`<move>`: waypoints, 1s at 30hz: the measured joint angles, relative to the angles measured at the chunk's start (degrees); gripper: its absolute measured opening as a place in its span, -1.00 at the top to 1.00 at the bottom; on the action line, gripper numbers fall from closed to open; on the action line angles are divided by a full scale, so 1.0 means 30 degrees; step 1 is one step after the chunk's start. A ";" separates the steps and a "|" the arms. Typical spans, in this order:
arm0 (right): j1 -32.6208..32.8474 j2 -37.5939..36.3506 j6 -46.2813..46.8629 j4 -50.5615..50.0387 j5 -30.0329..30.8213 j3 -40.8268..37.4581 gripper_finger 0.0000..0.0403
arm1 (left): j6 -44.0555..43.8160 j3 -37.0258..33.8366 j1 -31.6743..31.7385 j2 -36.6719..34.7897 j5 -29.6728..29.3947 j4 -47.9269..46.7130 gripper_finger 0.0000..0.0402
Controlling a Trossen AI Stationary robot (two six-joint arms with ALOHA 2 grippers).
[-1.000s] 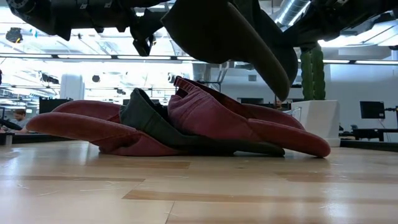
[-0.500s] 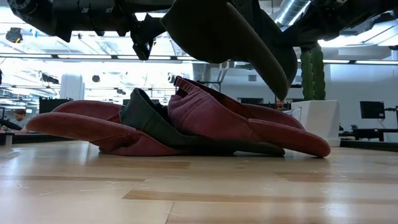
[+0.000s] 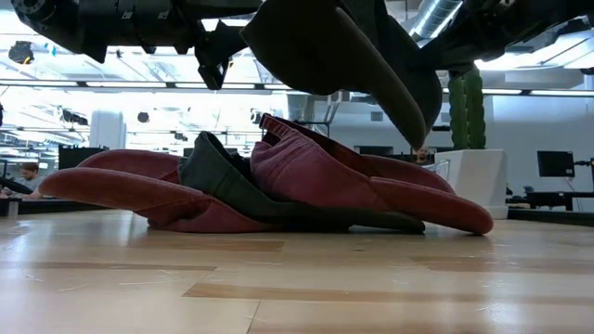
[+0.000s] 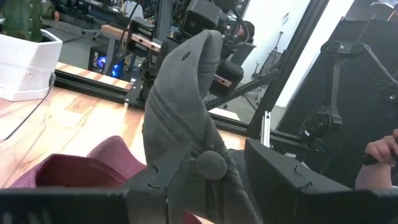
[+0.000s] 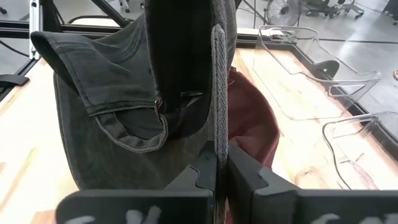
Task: Pick & Place hat
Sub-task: Put the black cap into the left transparent bin
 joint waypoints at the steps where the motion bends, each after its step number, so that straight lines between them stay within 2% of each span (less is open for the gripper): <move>1: 0.0000 0.0000 0.0000 0.0000 0.0000 0.0000 0.97 | 0.0000 -0.0007 0.0000 0.0000 0.0000 0.0000 0.24; 8: 0.0000 0.0000 0.0000 0.0002 0.0002 0.0000 0.95 | -0.0047 -0.0022 0.0000 0.0095 -0.0931 -0.0139 0.24; 19: -0.0007 0.0000 -0.0004 0.0095 0.0051 -0.0004 0.93 | -0.0059 0.1267 0.0015 0.2168 -0.0846 0.0057 0.24; 24: -0.0007 0.0000 -0.0007 -0.0037 0.0051 -0.0007 0.97 | -0.0058 0.1337 0.0015 0.2320 -0.0845 0.0055 0.24; 27: -0.0007 0.0000 -0.0007 -0.0029 0.0051 -0.0007 0.93 | -0.0058 0.1353 0.0015 0.2171 -0.0461 0.0048 0.24; 30: -0.0007 0.0000 -0.0007 -0.0063 0.0051 -0.0007 0.93 | -0.0058 0.1362 0.0015 0.2004 0.0751 -0.0140 0.24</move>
